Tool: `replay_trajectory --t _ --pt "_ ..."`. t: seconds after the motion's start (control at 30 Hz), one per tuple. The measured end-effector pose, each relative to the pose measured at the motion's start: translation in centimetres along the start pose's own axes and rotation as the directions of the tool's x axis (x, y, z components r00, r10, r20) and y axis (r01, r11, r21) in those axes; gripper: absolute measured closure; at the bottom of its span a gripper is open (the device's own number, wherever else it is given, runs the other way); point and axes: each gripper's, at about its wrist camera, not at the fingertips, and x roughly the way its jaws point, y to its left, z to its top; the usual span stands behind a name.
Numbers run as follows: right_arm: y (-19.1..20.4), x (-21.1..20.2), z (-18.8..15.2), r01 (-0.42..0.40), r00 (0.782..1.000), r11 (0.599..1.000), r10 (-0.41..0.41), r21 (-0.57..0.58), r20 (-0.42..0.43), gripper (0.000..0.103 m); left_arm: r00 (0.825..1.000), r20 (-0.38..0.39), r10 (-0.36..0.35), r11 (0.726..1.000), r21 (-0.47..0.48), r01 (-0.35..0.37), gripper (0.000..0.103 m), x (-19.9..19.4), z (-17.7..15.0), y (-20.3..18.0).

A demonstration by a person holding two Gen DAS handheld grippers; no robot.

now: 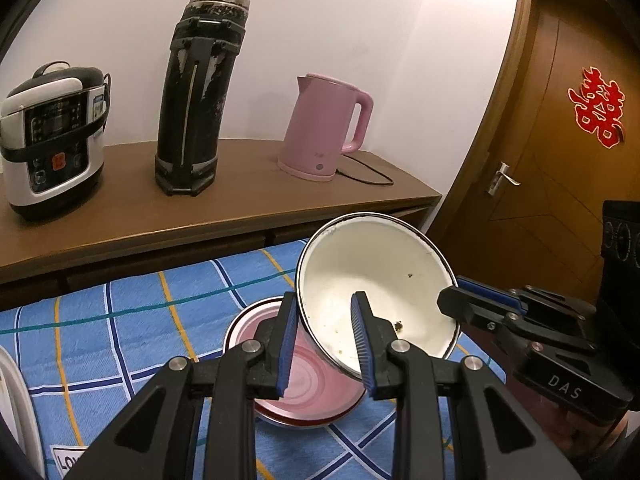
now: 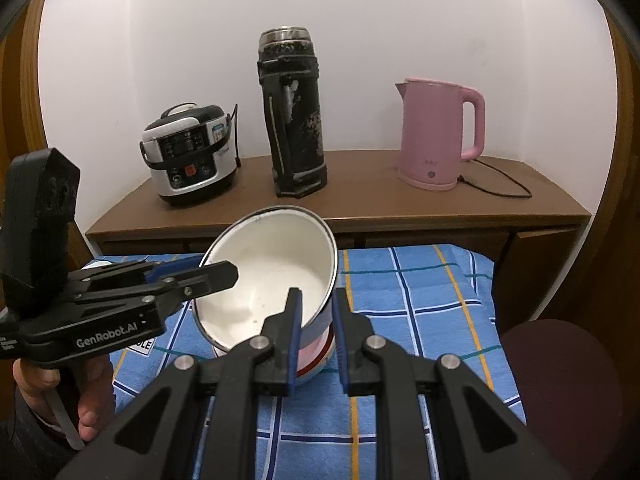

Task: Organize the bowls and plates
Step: 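Lower the white enamel bowl into the pink bowl with the right tool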

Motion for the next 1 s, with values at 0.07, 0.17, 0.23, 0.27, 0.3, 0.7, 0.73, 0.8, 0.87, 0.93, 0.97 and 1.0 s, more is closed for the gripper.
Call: replay_trajectory --t 0.07,0.17,0.23,0.27,0.3,0.7,0.73,0.8,0.87,0.93,0.97,1.0 --pt "0.1 0.2 0.0 -0.003 1.000 1.000 0.003 -0.001 -0.002 0.087 1.000 -0.003 0.002 1.000 -0.006 -0.002 0.073 0.1 0.0 0.2" --pt "0.1 0.5 0.0 -0.004 1.000 1.000 0.004 -0.004 -0.007 0.087 1.000 -0.008 0.009 1.000 -0.011 -0.009 0.073 0.2 0.0 0.4" --pt "0.2 0.7 0.1 -0.005 1.000 1.000 0.005 -0.005 -0.010 0.087 1.000 -0.012 0.012 1.000 -0.014 -0.012 0.073 0.3 0.0 0.5" --pt "0.2 0.8 0.1 -0.006 1.000 1.000 0.006 -0.007 -0.011 0.087 1.000 -0.013 0.014 1.000 -0.016 -0.014 0.073 0.3 0.0 0.6" --pt "0.2 0.8 0.1 -0.006 1.000 1.000 0.006 -0.008 -0.012 0.086 1.000 -0.015 0.015 1.000 -0.017 -0.015 0.073 0.3 0.0 0.6" --pt "0.8 2.2 0.2 -0.017 0.999 1.000 0.016 -0.024 -0.048 0.086 0.999 -0.034 0.035 0.998 -0.042 -0.036 0.073 0.6 0.0 1.7" --pt "0.8 2.4 0.2 -0.018 0.999 0.999 0.017 -0.026 -0.050 0.086 0.999 -0.037 0.038 0.998 -0.045 -0.039 0.073 0.7 0.0 1.8" --pt "0.8 2.6 0.2 -0.019 0.998 0.999 0.017 -0.029 -0.057 0.086 0.998 -0.042 0.042 0.998 -0.048 -0.044 0.073 0.8 0.0 1.9" --pt "0.9 2.8 0.2 -0.019 0.998 0.999 0.017 -0.031 -0.063 0.086 0.998 -0.047 0.045 0.998 -0.051 -0.048 0.073 0.9 0.0 2.0" --pt "0.9 2.9 0.1 -0.019 0.998 0.999 0.017 -0.033 -0.068 0.086 0.998 -0.051 0.047 0.997 -0.054 -0.050 0.073 0.9 0.0 2.1" --pt "1.0 3.0 0.1 -0.019 0.997 0.999 0.017 -0.034 -0.072 0.086 0.997 -0.053 0.049 0.997 -0.055 -0.052 0.073 1.0 0.0 2.1" --pt "1.0 3.1 0.0 -0.021 0.997 0.999 0.019 -0.034 -0.075 0.086 0.997 -0.055 0.051 0.997 -0.056 -0.054 0.073 1.0 0.1 2.1"
